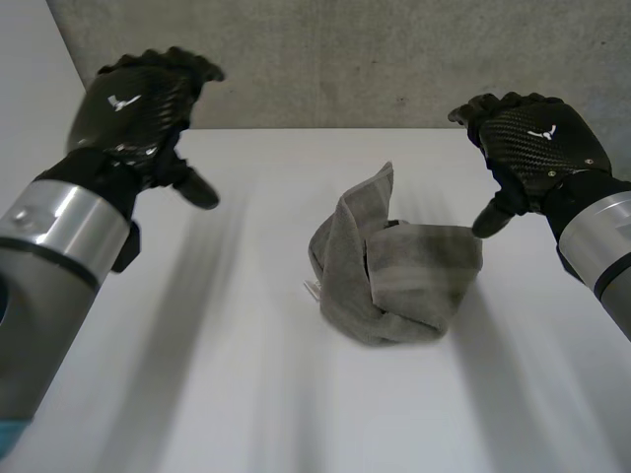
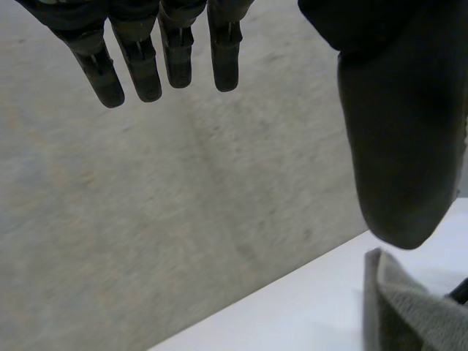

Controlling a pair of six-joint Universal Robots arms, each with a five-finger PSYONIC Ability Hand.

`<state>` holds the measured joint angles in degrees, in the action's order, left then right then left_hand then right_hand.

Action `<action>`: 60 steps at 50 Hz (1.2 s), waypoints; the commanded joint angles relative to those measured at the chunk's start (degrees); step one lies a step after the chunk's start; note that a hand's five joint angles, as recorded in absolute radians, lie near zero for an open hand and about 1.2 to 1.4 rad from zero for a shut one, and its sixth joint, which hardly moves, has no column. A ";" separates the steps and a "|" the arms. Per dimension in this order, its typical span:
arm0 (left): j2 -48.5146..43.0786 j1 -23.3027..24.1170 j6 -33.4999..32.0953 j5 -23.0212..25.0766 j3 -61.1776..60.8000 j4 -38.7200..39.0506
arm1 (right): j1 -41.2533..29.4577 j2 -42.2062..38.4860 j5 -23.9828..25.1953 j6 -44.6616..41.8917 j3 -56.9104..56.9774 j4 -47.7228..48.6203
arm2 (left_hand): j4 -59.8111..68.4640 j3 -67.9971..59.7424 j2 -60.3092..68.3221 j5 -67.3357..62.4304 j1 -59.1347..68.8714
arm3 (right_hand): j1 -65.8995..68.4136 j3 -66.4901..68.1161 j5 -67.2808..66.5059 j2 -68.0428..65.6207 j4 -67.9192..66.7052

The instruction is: Fold the towel.

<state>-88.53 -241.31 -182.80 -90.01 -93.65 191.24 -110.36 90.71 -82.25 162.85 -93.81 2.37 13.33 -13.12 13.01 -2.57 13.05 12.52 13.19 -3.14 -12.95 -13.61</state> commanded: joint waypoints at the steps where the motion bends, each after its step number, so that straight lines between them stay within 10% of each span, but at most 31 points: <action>1: -9.02 0.05 -0.01 12.13 9.89 -0.34 | -0.21 -0.28 -0.02 -18.00 -0.93 0.27 | -3.12 2.91 -2.80 2.35 -2.83 | -2.52 -3.19 3.14 2.95 3.61; 8: -24.20 0.93 -0.10 23.11 22.52 -1.40 | -0.64 -6.93 6.03 -23.01 -3.83 3.78 | -3.12 2.91 -2.80 2.35 -2.83 | -2.52 -3.19 3.14 2.95 3.61; 30: -53.93 4.18 -19.43 24.17 36.87 -3.24 | -0.73 -25.76 9.82 -22.14 -5.59 16.69 | 3.08 -3.29 3.40 -3.85 3.37 | -2.52 -3.19 3.14 2.95 3.61; 36: -54.73 4.98 -19.70 24.26 37.40 -4.03 | -0.73 -26.82 9.74 -22.14 -5.33 17.41 | 17.74 -17.95 18.06 -18.50 18.03 | 4.45 3.79 -3.83 -4.03 -3.37; 40: -54.12 5.24 -19.79 23.56 37.40 -4.39 | -0.64 -26.56 9.56 -22.22 -4.98 17.14 | 45.42 -45.64 45.75 -46.19 45.71 | 42.19 41.53 -41.57 -41.77 -41.10; 46: -50.35 5.33 -20.05 21.72 36.88 -4.65 | -0.03 -24.28 9.47 -22.14 -4.89 16.18 | 48.86 -49.07 49.18 -49.62 49.14 | 67.44 66.78 -66.82 -67.01 -66.35; 60: -34.78 4.01 -20.40 18.20 27.29 -15.64 | 2.08 -16.62 17.03 -23.10 -1.55 -10.54 | 59.63 -59.84 59.95 -60.39 59.91 | 67.48 66.81 -66.86 -67.05 -66.39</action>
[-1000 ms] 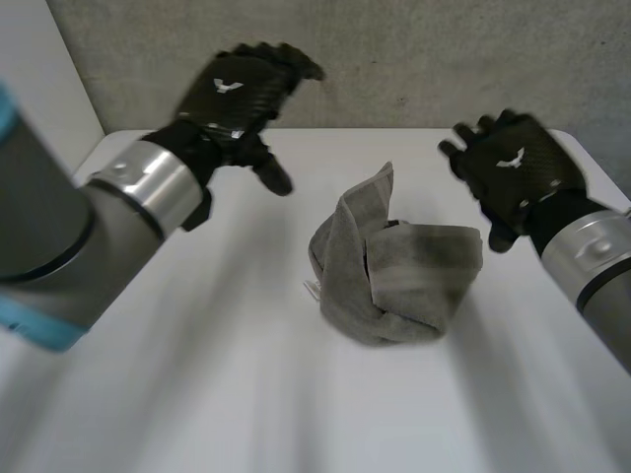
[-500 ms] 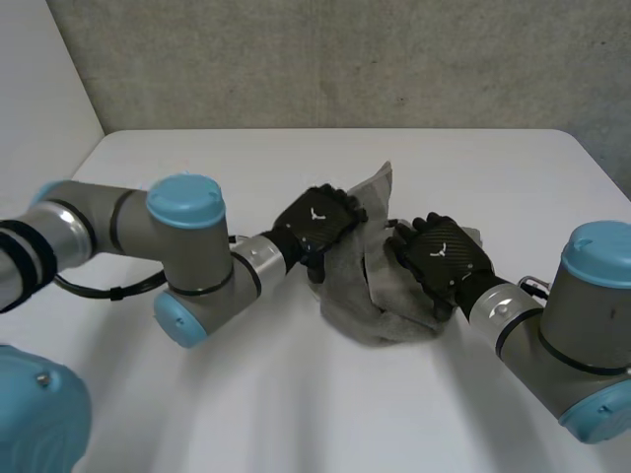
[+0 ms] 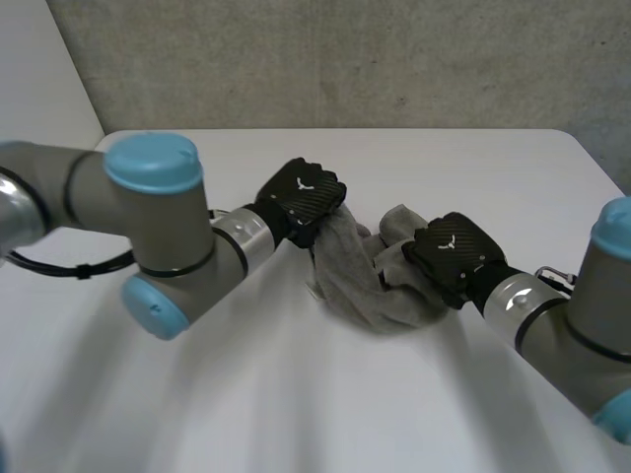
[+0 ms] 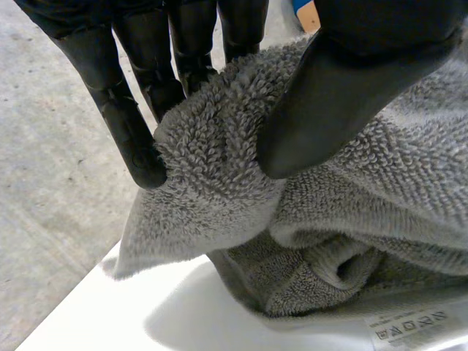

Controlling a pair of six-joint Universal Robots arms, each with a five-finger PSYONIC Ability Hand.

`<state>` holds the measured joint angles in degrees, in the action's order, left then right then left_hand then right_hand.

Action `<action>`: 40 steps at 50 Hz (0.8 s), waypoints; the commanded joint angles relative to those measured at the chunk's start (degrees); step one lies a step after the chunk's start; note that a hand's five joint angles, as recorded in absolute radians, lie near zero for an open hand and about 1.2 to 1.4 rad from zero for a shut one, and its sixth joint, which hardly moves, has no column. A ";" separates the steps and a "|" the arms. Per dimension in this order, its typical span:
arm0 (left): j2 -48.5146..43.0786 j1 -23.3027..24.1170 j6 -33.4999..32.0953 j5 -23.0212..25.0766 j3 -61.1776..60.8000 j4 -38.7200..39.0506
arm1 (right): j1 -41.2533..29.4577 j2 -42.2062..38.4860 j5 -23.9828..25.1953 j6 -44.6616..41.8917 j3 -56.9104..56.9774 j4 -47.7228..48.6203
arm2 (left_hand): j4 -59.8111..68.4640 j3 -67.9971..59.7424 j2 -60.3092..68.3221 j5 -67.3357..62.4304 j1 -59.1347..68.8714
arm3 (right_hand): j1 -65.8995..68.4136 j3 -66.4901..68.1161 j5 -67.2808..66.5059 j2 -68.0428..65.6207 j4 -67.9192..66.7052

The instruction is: Fold the towel.

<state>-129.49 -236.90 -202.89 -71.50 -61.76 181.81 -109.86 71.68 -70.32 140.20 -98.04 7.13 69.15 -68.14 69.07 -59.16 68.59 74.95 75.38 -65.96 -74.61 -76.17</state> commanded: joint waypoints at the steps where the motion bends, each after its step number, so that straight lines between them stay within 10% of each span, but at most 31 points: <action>1: 7.31 -0.40 -1.01 -0.31 -5.64 -8.64 | 1.84 2.50 6.93 -0.89 3.81 -19.92 | 3.81 -4.82 3.88 -3.80 4.36 | 5.05 4.62 -4.04 -5.39 -3.83; 14: 3.63 -3.30 -14.11 -6.64 1.20 -13.77 | 1.31 -2.16 9.94 0.24 17.18 -19.79 | 3.81 -4.82 3.88 -3.80 4.36 | 5.05 4.62 -4.04 -5.39 -3.83; 19: 2.39 -3.30 -13.93 -16.64 17.68 -9.91 | 0.70 -1.81 8.98 18.38 28.67 -7.79 | 3.98 -4.98 4.05 -3.97 4.53 | 5.05 4.62 -4.04 -5.39 -3.83; 26: 10.81 -3.13 -12.97 -18.94 24.14 -5.87 | 1.75 6.78 4.67 40.54 28.97 8.65 | 6.17 -7.17 6.24 -6.15 6.72 | 5.05 4.62 -4.04 -5.39 -3.83; 34: 21.71 -3.92 -8.66 -18.07 9.77 1.86 | 6.31 13.13 7.99 47.09 22.02 11.60 | 5.66 -6.67 5.74 -5.65 6.22 | 5.05 4.62 -4.04 -5.39 -3.83; 40: 26.03 -5.23 -9.10 -14.21 -14.03 7.14 | 6.85 10.60 13.79 33.17 15.53 3.17 | 5.66 -6.67 5.73 -5.65 6.21 | 5.05 4.62 -4.04 -5.39 -3.83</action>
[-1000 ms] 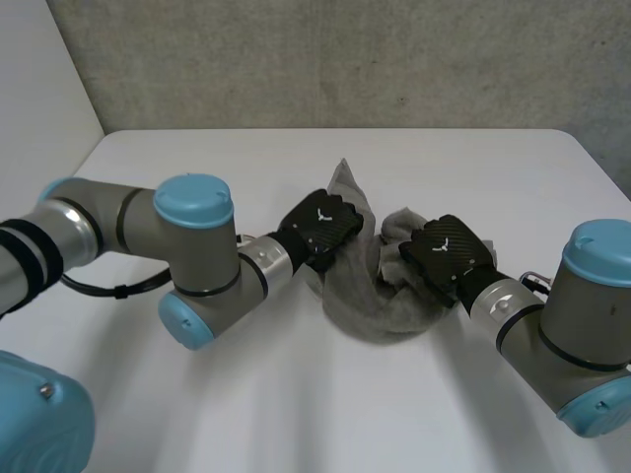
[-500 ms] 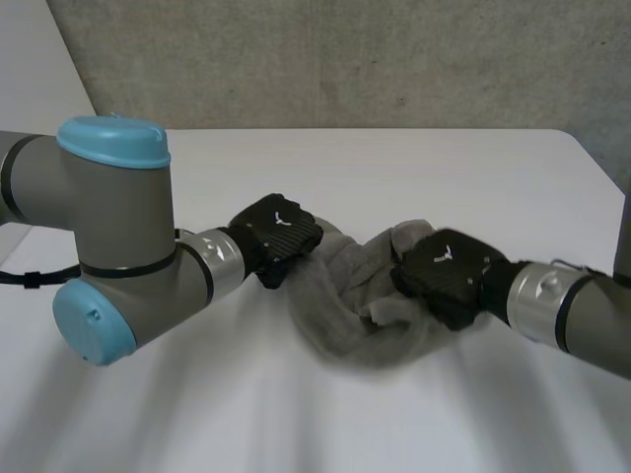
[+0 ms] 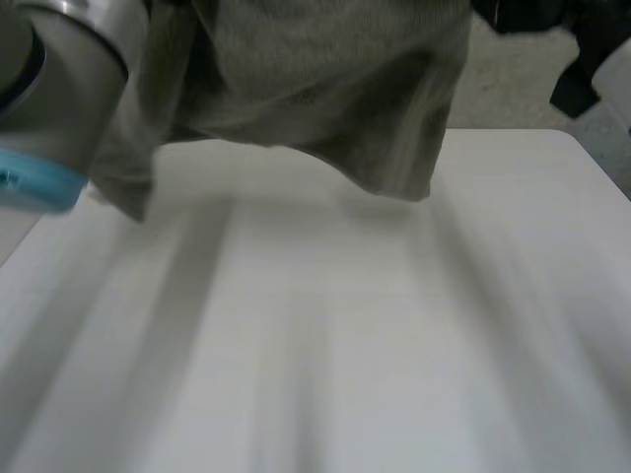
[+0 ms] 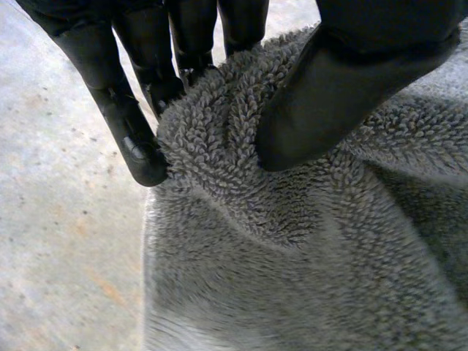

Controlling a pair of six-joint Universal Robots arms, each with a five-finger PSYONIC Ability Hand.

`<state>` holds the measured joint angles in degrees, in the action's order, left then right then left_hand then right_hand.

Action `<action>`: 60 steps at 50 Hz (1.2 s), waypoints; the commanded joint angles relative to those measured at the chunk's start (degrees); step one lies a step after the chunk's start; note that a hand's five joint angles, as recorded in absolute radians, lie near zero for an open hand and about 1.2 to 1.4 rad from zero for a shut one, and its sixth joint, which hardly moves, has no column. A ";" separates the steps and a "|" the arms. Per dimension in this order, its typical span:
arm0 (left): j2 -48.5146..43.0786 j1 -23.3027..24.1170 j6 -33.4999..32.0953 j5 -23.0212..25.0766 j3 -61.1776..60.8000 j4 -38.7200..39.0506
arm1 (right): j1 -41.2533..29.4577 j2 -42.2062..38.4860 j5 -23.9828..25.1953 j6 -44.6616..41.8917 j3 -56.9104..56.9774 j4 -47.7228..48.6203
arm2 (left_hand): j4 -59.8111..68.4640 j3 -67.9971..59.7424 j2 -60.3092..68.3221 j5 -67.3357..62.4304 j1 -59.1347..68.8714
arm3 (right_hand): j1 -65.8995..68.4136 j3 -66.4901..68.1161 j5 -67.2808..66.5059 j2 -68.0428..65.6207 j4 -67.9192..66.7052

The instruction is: Fold the towel.

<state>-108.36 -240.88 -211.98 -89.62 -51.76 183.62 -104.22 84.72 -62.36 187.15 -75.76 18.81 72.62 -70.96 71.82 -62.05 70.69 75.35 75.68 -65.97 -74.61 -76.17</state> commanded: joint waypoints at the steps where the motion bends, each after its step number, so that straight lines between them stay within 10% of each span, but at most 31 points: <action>1: 5.18 -1.69 -0.10 5.32 -30.26 6.65 | 1.21 -3.67 6.54 -20.10 -9.38 -10.26 | 2.02 -3.69 2.82 -2.59 3.95 | 4.65 4.32 -4.03 -5.39 -3.83; 9: 3.96 -1.87 -3.60 7.89 -54.20 16.22 | 1.03 -12.19 5.32 -50.95 -21.17 -16.77 | 1.34 -3.01 2.15 -1.92 3.28 | 4.65 4.32 -4.03 -5.39 -3.83; 16: 1.05 -0.03 -9.76 7.36 -60.21 19.05 | 0.86 -15.11 -0.21 -57.61 -22.68 -22.75 | -0.66 -1.00 0.14 0.09 1.27 | 4.65 4.32 -4.03 -5.39 -3.83; 24: 2.36 0.06 -10.38 7.27 -58.98 18.96 | -0.28 -10.82 -1.28 -50.85 -22.42 -22.06 | -32.17 30.50 -31.37 31.60 -30.24 | -65.35 -65.68 65.97 64.61 66.17; 30: 5.96 -0.81 -10.12 7.27 -58.71 18.09 | -2.47 -6.59 -1.28 -48.02 -22.77 -20.04 | -56.14 54.47 -55.34 55.57 -54.20 | -65.35 -65.68 65.97 64.61 66.17; 50: 8.70 -8.90 -9.42 8.50 -58.28 13.25 | -15.84 -13.97 -4.97 -63.14 -19.34 -20.12 | -60.89 59.23 -60.09 60.32 -58.96 | -65.35 -65.68 65.97 64.61 66.17; 60: 5.02 -14.44 -9.51 19.74 -56.87 9.83 | -18.04 -22.84 -15.25 -75.16 -15.74 -20.30 | -61.06 59.40 -60.26 60.49 -59.13 | -65.35 -65.68 65.97 64.61 66.17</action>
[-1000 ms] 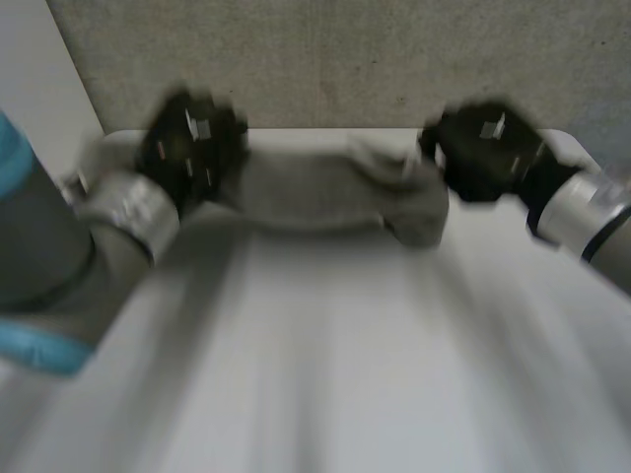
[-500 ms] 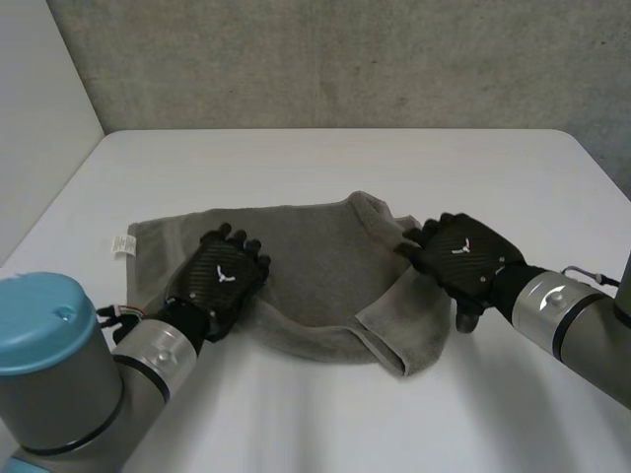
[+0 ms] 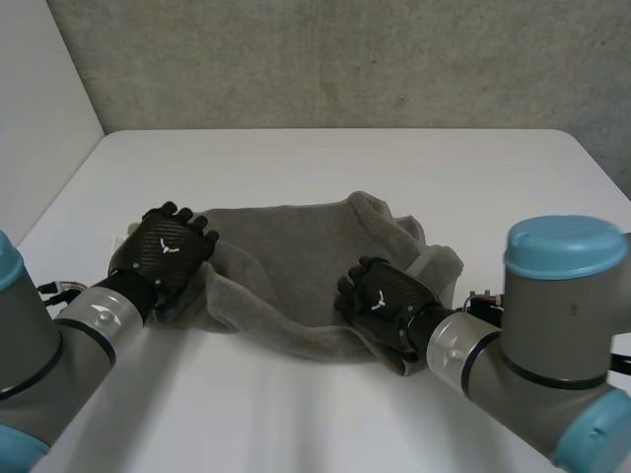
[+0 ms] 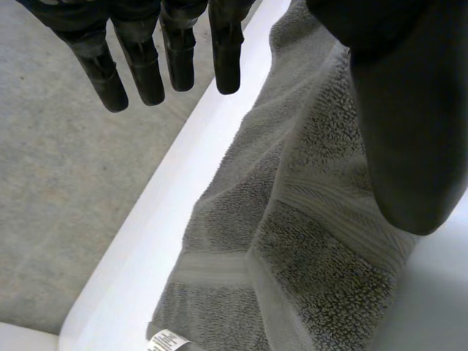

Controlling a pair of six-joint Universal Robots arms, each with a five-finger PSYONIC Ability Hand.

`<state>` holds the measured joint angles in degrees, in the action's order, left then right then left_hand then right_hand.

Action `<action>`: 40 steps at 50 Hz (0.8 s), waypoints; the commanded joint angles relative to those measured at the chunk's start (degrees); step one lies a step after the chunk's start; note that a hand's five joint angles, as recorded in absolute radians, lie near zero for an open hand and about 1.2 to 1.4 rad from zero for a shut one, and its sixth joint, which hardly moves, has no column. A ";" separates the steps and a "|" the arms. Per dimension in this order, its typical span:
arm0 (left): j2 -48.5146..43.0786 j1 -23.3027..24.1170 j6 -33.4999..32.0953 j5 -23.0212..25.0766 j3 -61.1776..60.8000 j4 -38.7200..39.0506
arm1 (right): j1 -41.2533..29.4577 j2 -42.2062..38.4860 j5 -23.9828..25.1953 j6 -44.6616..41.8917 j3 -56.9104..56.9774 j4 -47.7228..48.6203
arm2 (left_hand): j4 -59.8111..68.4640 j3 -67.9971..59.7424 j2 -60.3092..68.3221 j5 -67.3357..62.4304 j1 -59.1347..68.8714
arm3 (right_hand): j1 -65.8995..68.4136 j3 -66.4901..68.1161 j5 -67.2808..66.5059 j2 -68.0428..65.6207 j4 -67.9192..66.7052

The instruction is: Fold the towel.

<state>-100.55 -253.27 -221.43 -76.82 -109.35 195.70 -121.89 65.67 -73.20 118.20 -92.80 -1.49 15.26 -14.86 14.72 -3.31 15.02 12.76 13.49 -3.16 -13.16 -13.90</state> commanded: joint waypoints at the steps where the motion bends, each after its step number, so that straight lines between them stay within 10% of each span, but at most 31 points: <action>1: -3.68 -2.05 -0.06 7.82 1.15 -2.51 | -0.37 -4.05 -4.41 -7.45 1.31 0.16 | -3.70 3.30 -3.16 1.74 -3.45 | -2.76 -3.49 3.16 3.16 3.90; 16: -13.52 -3.28 0.03 8.97 9.50 -3.39 | -0.37 -7.74 -4.23 -8.69 1.48 0.43 | -3.87 3.47 -3.33 1.91 -3.62 | -2.76 -3.49 3.16 3.16 3.90; 23: -14.41 -5.48 0.12 9.06 10.48 -6.03 | 0.42 -6.35 -4.23 -7.82 1.57 0.43 | -3.70 3.30 -3.16 1.74 -3.45 | 29.57 28.84 -29.17 -29.17 -28.43; 40: -12.65 -5.39 -0.06 9.15 8.54 -6.38 | 9.57 -1.86 -3.62 -6.32 -1.24 0.61 | -3.70 3.30 -3.16 1.74 -3.45 | 43.41 42.69 -43.01 -43.02 -42.27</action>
<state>-113.44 -258.69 -221.31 -67.75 -99.79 189.37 -115.43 63.25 -76.86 111.77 -93.00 -1.00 14.97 -14.76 14.45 -3.11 14.47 56.07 54.85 -45.66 -55.06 -55.14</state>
